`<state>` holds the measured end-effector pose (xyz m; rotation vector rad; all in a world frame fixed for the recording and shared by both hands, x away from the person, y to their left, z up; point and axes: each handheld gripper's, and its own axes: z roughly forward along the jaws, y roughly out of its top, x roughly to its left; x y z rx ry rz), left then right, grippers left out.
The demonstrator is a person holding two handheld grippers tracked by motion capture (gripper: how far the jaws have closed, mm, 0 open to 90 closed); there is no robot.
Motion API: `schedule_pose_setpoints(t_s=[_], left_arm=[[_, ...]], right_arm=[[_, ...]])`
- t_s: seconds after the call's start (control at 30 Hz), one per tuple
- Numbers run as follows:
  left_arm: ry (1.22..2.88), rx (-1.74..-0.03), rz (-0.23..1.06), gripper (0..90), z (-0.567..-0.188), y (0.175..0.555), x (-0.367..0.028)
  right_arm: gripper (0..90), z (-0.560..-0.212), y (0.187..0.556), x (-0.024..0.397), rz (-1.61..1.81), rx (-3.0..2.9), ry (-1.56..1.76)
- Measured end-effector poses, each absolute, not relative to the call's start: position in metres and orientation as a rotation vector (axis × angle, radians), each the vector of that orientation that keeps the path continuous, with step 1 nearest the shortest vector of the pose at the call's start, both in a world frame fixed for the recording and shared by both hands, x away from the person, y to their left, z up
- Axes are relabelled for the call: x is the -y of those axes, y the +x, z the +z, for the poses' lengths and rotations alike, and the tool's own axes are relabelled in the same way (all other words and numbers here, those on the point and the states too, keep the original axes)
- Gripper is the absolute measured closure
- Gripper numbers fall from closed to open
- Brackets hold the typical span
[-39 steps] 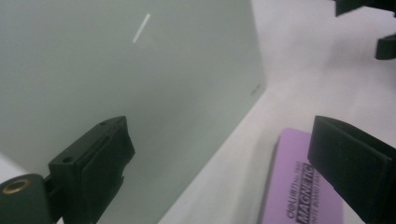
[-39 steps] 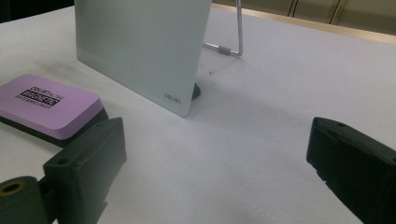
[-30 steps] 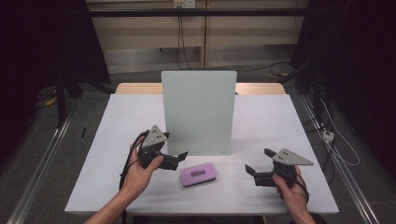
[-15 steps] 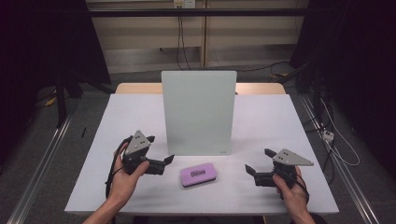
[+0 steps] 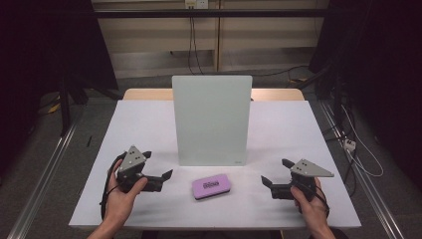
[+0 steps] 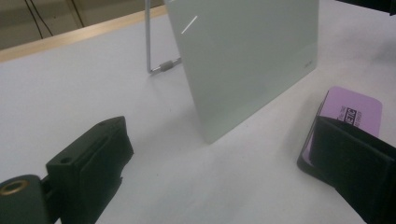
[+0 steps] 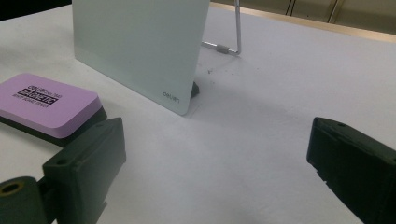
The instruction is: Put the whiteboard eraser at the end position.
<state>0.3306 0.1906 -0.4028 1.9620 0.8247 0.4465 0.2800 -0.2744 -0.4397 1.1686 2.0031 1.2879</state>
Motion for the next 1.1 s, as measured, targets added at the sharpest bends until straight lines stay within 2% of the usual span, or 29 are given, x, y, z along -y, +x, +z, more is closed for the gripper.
schedule_pose_setpoints(t_s=[0.23, 0.67, 0.87, 1.1], left_arm=[[1.942, -0.869, 0.493, 5.1, -0.408, 0.324, -0.208], [1.947, -0.861, 0.475, 5.0, -0.425, 0.313, -0.210], [1.870, -0.918, 0.488, 5.0, -0.424, 0.315, -0.215], [1.865, -0.930, 0.479, 4.9, -0.426, 0.317, -0.220]], right_arm=[[4.6, -0.440, 0.280, 0.273, 1.280, -2.004, 1.164], [4.7, -0.440, 0.277, 0.276, 1.273, -2.001, 1.174], [4.6, -0.440, 0.274, 0.278, 1.267, -1.997, 1.178], [4.6, -0.440, 0.276, 0.277, 1.261, -2.002, 1.177]])
